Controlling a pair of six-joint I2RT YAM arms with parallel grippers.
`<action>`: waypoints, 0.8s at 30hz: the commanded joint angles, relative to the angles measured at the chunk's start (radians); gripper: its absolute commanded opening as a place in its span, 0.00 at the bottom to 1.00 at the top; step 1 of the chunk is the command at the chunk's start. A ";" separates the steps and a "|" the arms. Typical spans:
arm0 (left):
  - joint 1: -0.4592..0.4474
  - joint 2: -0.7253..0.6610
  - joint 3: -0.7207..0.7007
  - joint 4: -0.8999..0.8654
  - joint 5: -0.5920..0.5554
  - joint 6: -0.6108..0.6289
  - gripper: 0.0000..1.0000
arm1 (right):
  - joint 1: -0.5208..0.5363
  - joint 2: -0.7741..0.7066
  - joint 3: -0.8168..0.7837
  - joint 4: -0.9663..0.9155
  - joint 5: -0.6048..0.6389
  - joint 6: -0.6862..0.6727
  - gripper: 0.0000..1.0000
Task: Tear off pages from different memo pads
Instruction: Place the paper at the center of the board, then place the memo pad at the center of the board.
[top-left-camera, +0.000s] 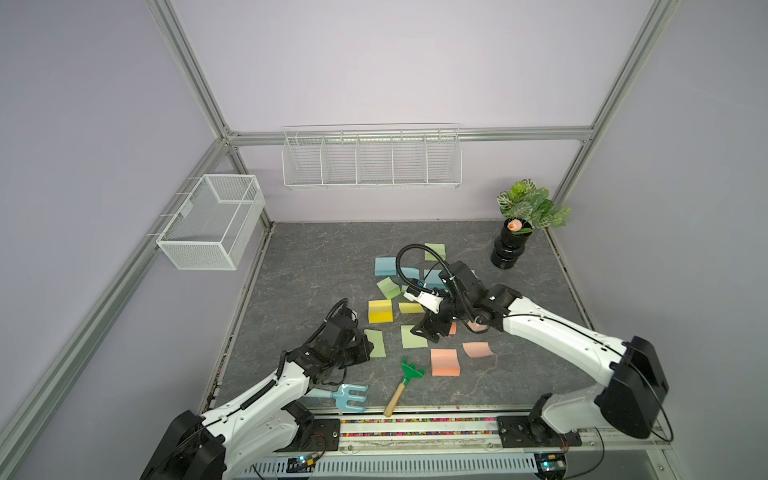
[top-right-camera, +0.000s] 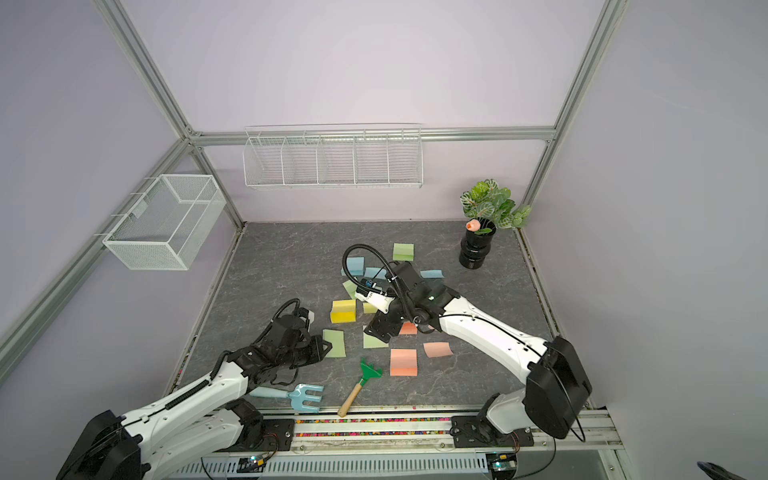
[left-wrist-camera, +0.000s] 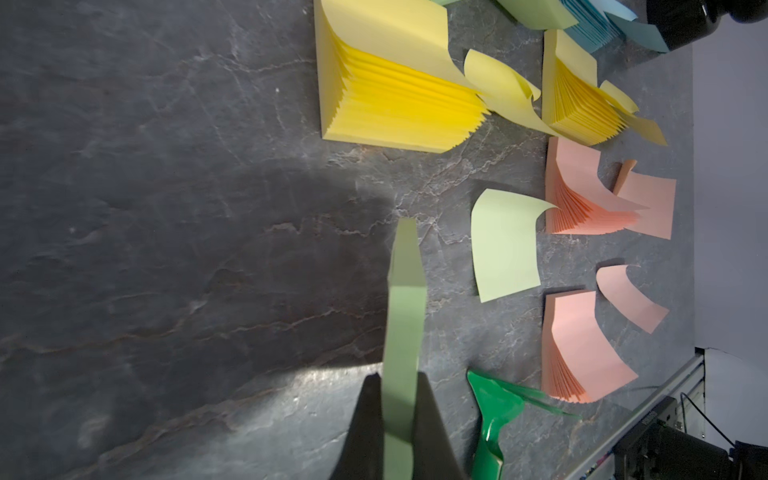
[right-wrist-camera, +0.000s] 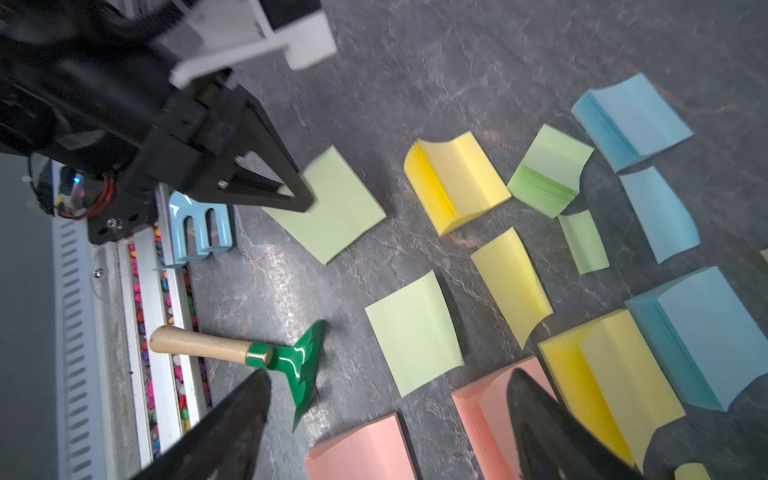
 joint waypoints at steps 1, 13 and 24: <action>0.006 0.053 0.044 0.058 0.044 0.025 0.00 | -0.012 -0.080 -0.092 0.104 -0.005 0.157 0.89; 0.007 0.219 0.149 -0.076 -0.065 0.071 0.50 | -0.021 -0.307 -0.288 0.145 0.284 0.526 0.89; 0.006 -0.018 0.233 -0.328 -0.247 0.033 0.99 | -0.023 -0.275 -0.182 -0.206 0.769 1.062 0.89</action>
